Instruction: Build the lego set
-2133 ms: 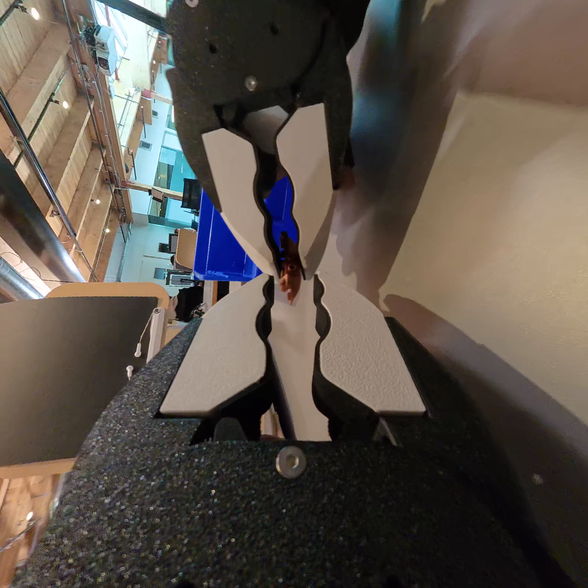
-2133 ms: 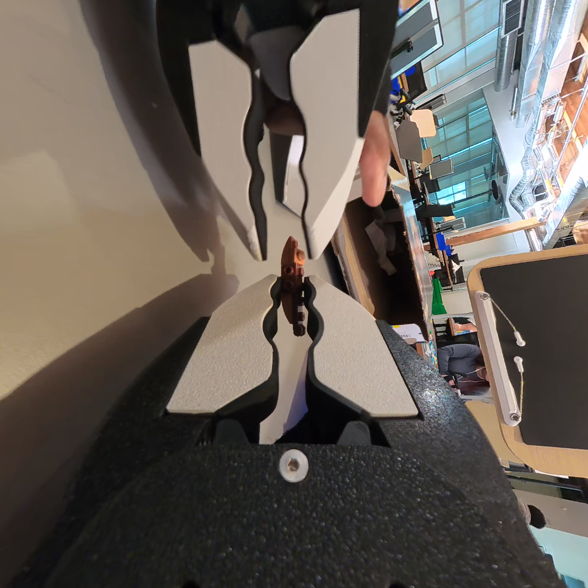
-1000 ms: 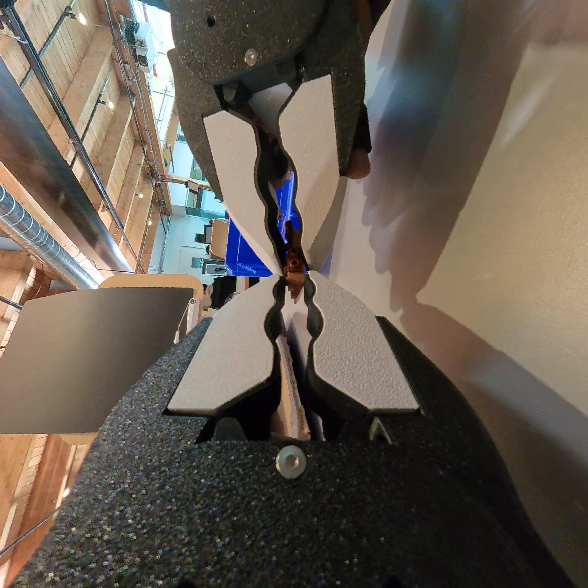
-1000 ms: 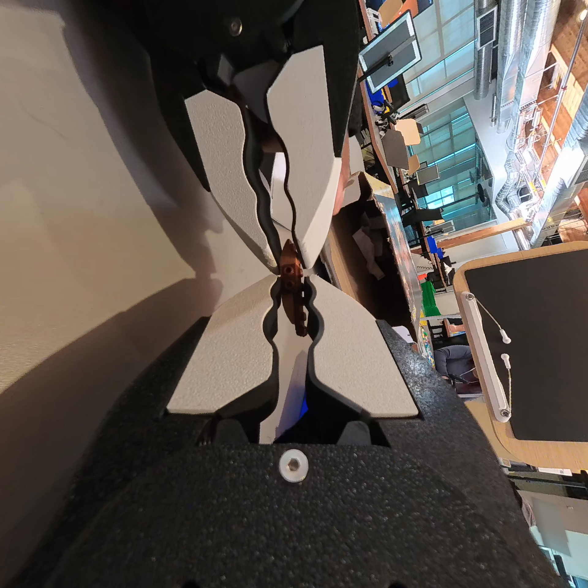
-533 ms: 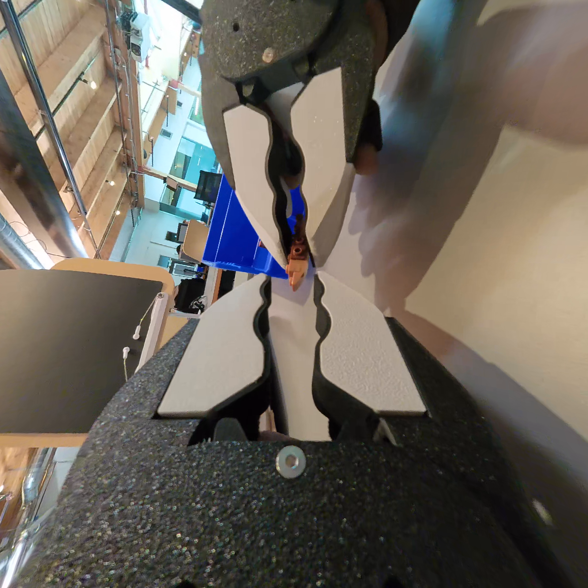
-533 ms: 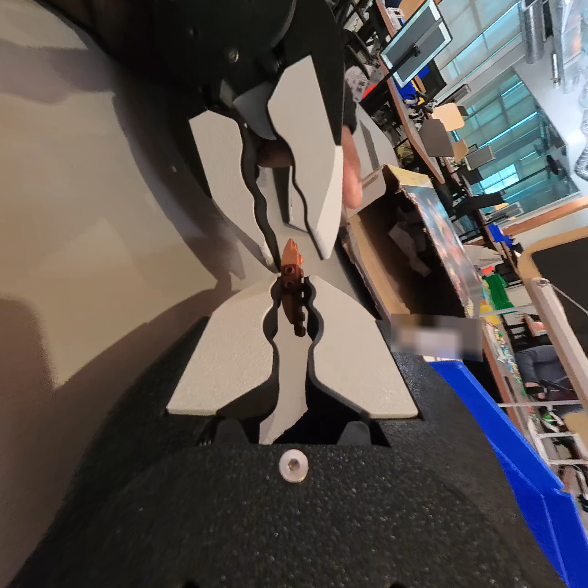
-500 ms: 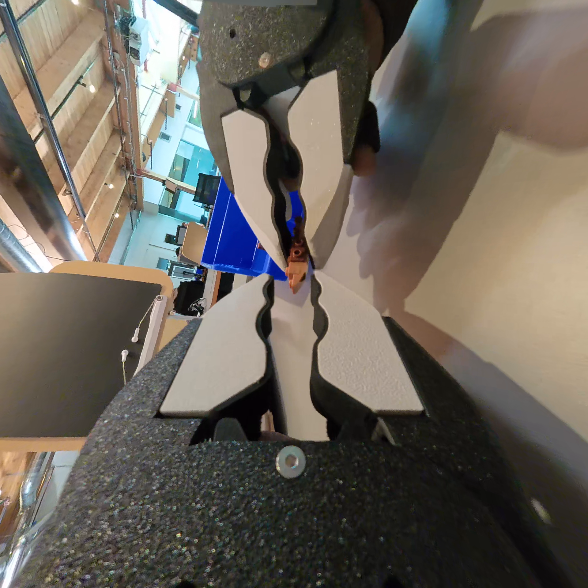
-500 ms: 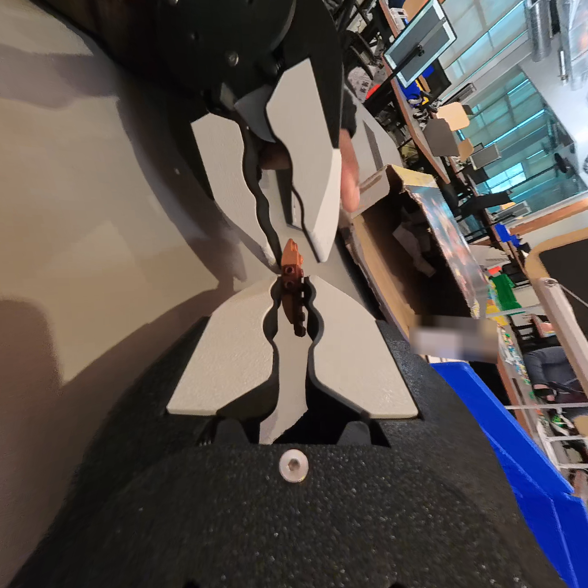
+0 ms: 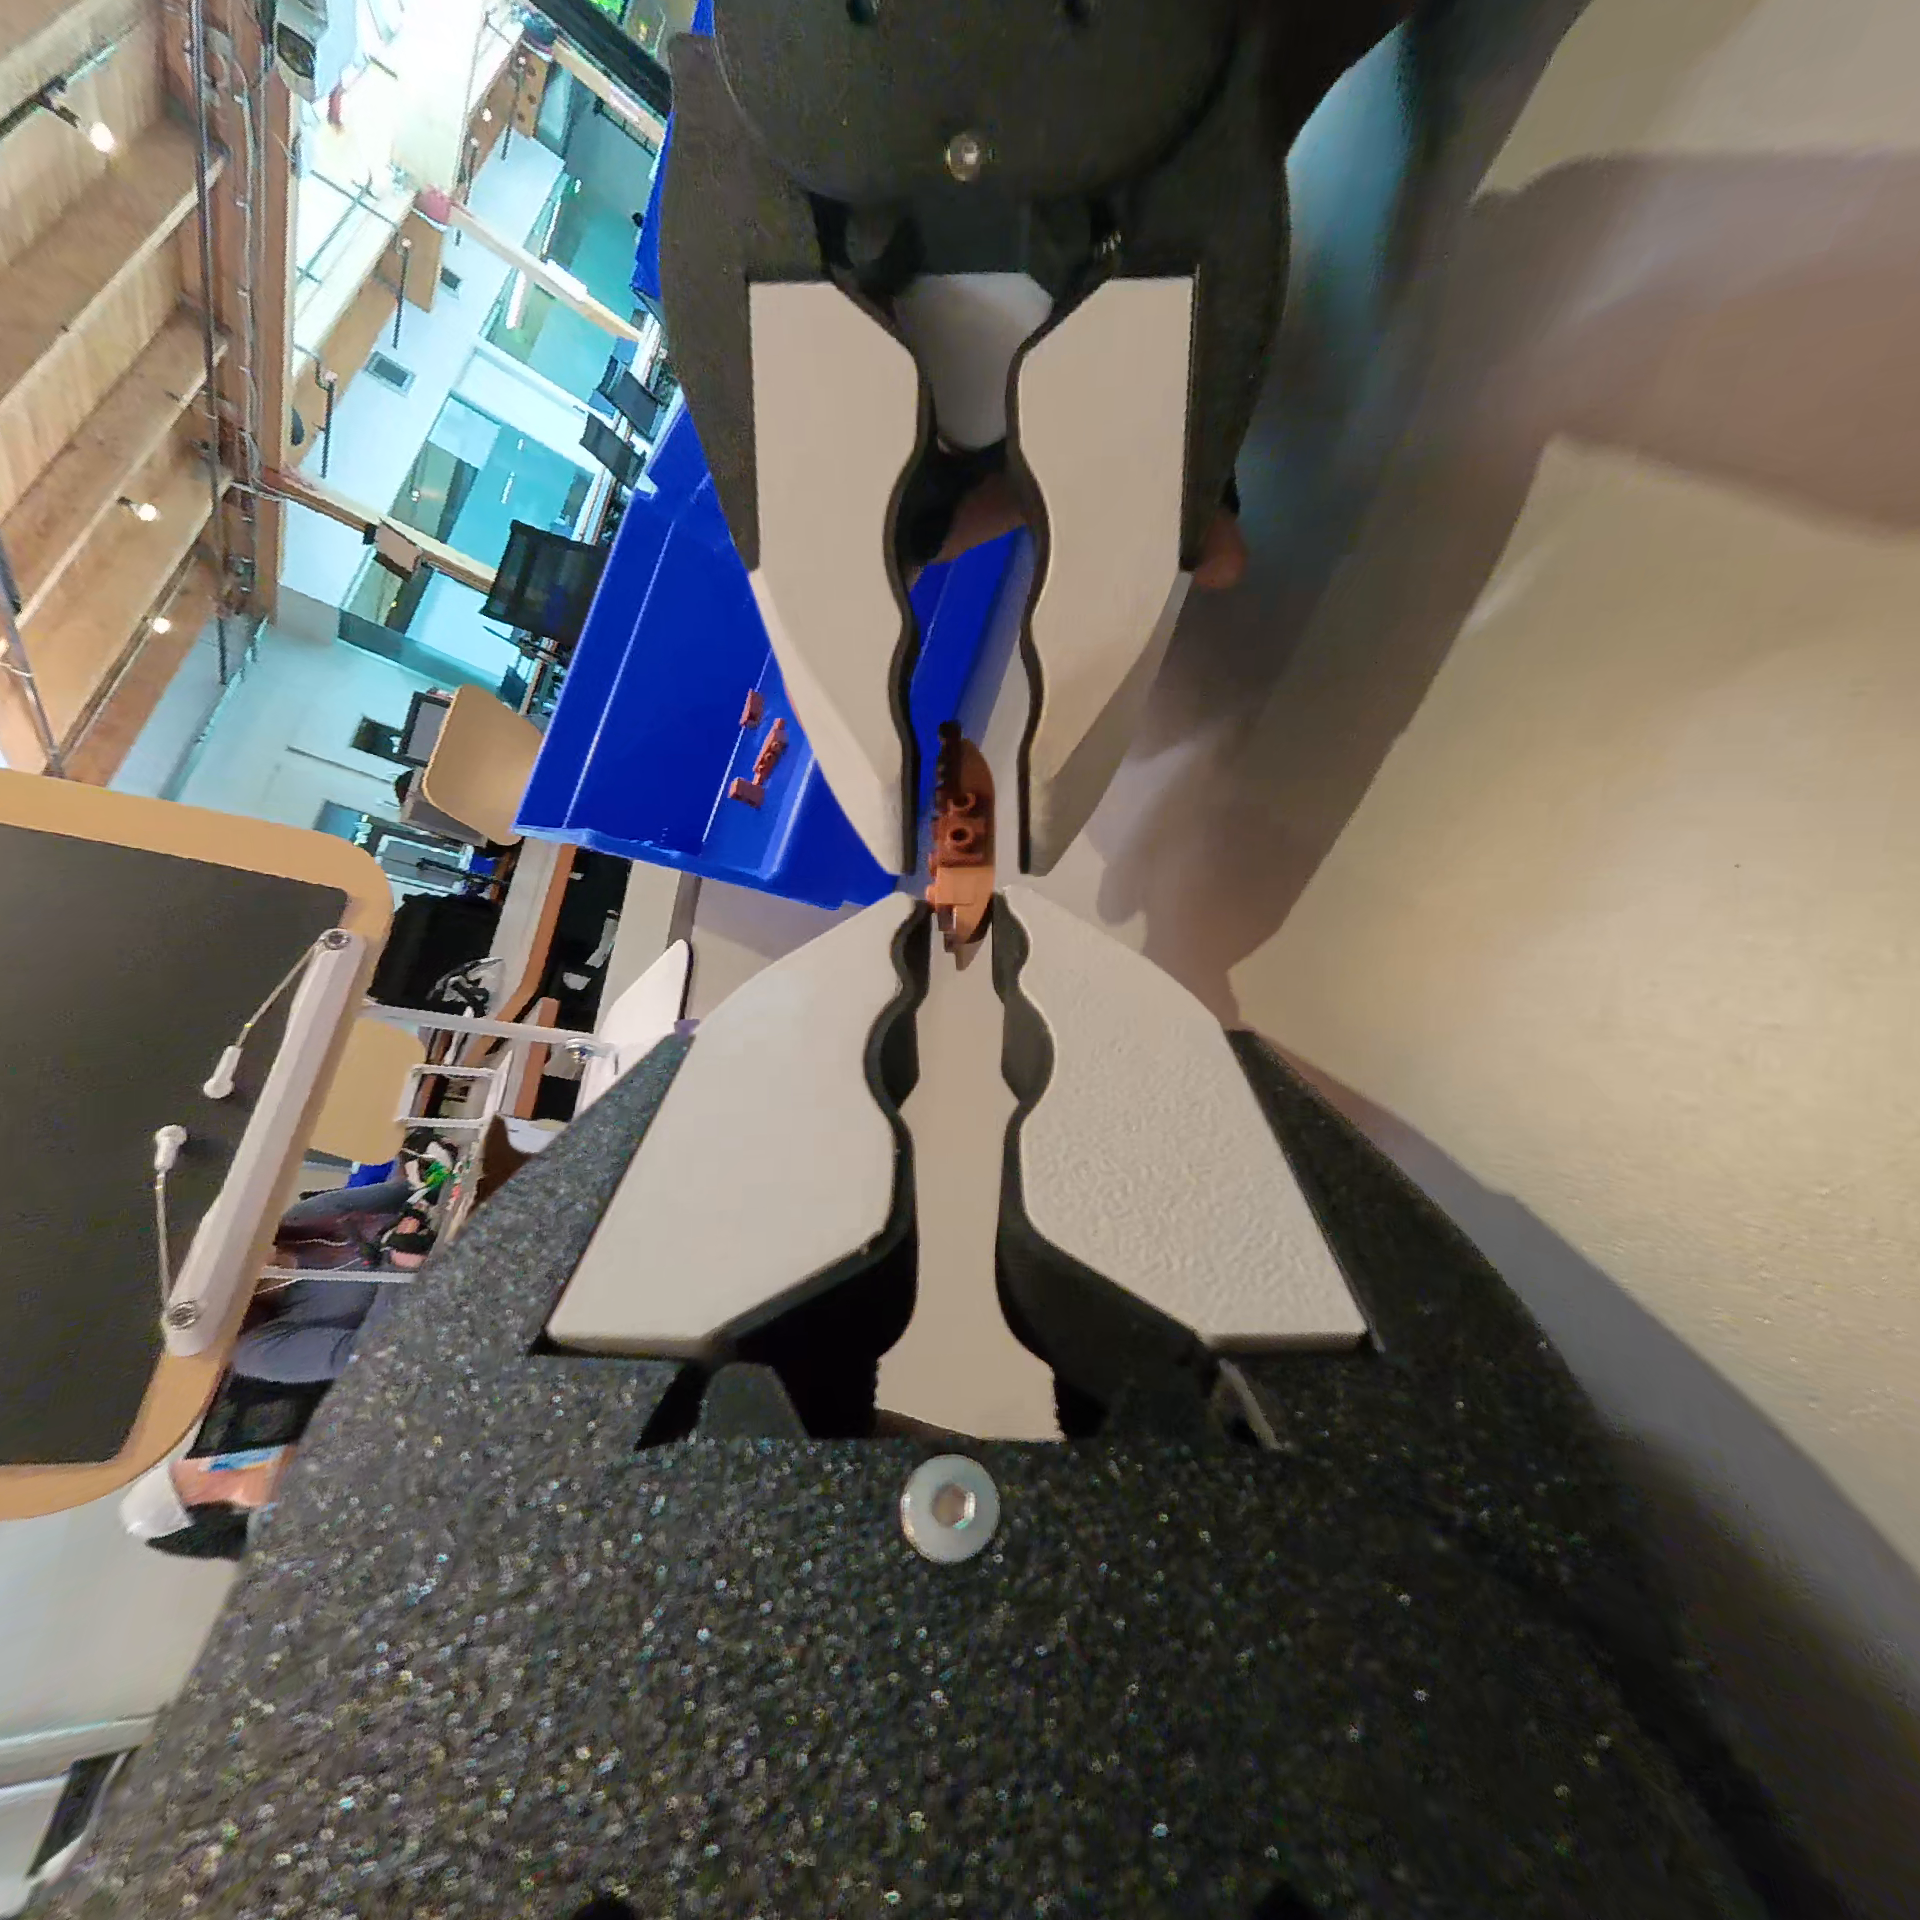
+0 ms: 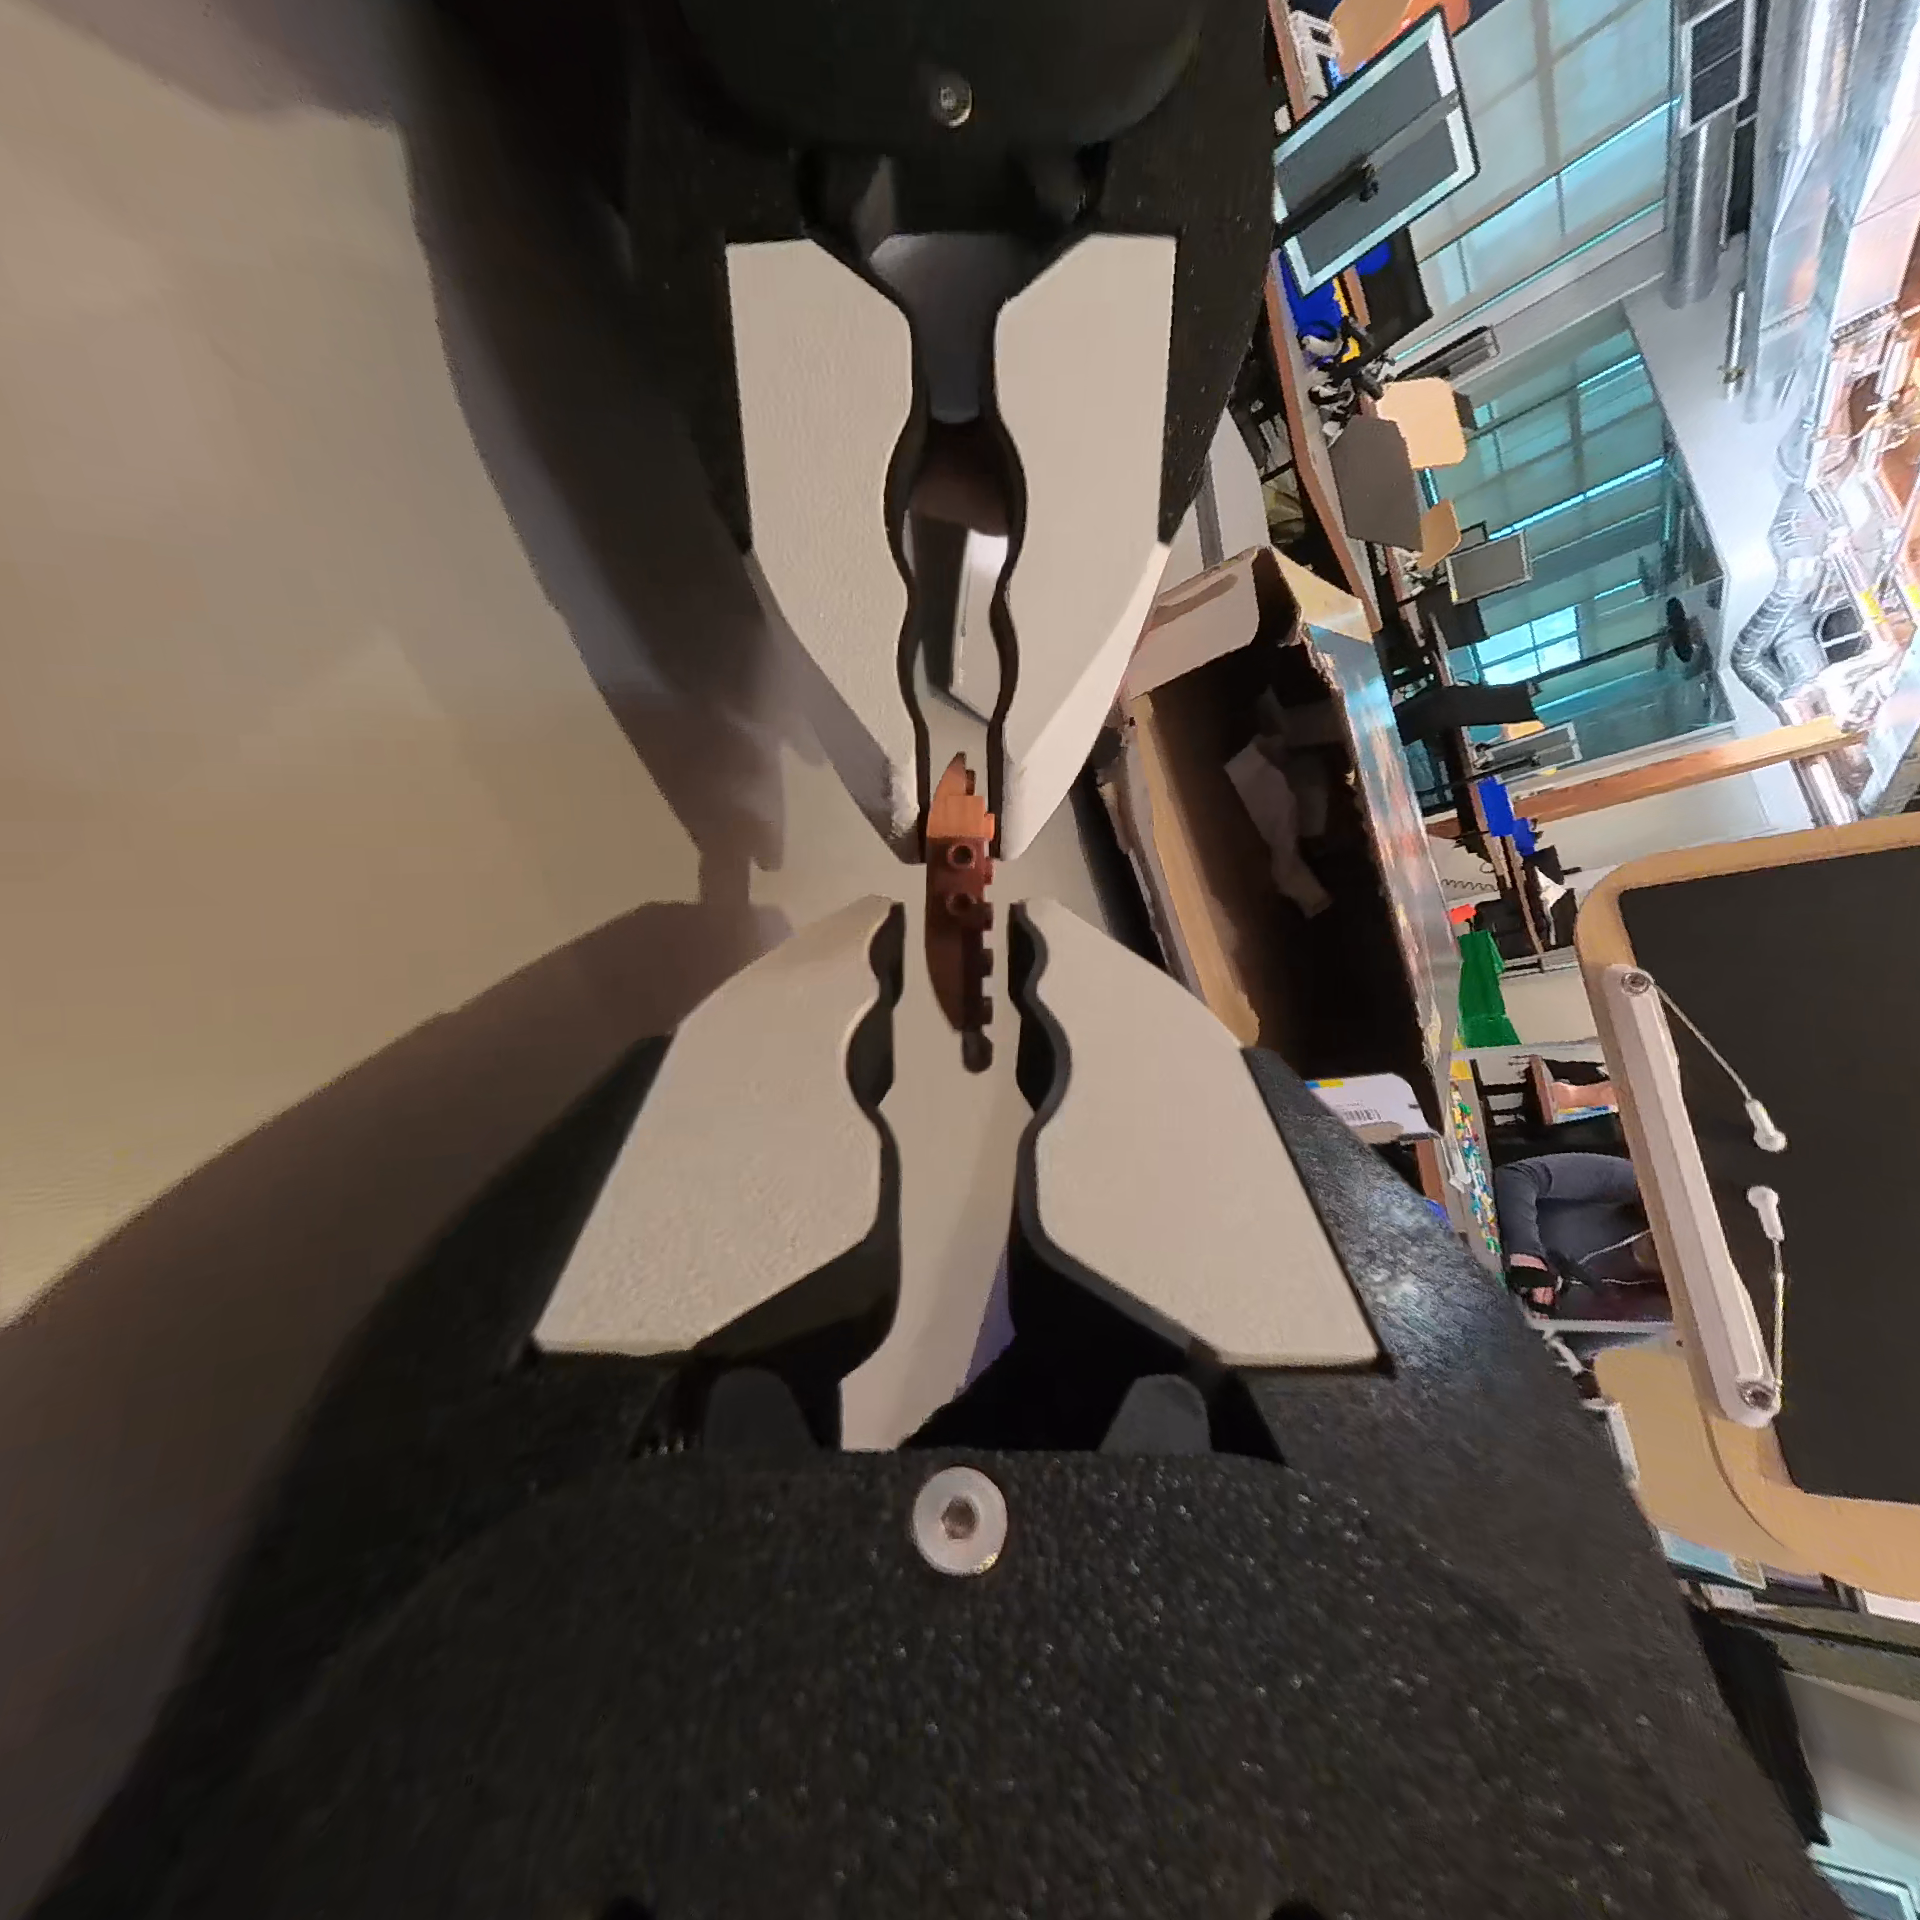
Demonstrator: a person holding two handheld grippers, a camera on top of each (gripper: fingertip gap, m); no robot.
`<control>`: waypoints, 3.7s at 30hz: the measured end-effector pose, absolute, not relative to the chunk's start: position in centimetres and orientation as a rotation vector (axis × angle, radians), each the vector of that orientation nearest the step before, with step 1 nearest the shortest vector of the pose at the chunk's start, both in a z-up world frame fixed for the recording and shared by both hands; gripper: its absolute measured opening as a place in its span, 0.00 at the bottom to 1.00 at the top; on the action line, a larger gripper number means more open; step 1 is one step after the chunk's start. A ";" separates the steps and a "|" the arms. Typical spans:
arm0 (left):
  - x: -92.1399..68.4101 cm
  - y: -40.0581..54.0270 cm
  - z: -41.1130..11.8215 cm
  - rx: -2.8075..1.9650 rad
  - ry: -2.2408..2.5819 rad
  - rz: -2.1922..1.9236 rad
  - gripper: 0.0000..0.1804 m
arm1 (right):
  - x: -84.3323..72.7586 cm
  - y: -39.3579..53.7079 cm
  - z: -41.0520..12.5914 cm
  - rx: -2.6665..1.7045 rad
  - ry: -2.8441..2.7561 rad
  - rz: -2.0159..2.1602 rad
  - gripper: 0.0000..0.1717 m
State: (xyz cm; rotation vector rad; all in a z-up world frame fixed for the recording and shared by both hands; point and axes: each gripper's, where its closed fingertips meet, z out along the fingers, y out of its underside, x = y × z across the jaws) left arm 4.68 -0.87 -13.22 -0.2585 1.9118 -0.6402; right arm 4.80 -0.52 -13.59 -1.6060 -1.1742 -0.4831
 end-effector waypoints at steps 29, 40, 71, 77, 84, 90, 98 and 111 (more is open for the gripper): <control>5.1 0.8 -13.8 -0.732 1.908 -0.963 0.24 | 7.1 0.5 -12.8 -1.598 -1.021 -0.541 0.07; 6.0 1.1 -11.6 -1.072 1.734 -1.337 0.27 | 7.2 0.7 -12.4 -1.549 -0.972 -0.561 0.07; 6.2 -0.5 -11.2 -1.318 1.647 -1.655 0.24 | 5.8 0.5 -10.8 -1.448 -0.945 -0.644 0.07; 6.1 -0.8 -11.1 -1.304 1.654 -1.667 0.18 | 5.6 0.5 -10.7 -1.427 -0.960 -0.666 0.07; 5.5 -1.7 -10.8 -1.257 1.678 -1.714 0.07 | 5.4 0.4 -10.7 -1.404 -0.975 -0.677 0.07; 5.4 -1.8 -10.7 -1.252 1.679 -1.738 0.06 | 5.1 0.3 -10.5 -1.380 -0.987 -0.695 0.07; 5.3 -1.7 -10.5 -1.244 1.665 -1.754 0.06 | 5.3 0.2 -10.0 -1.377 -0.945 -0.656 0.17; 5.1 -0.3 -8.9 -1.160 1.522 -1.779 0.06 | 6.4 0.0 -9.1 -1.415 -0.794 -0.480 0.23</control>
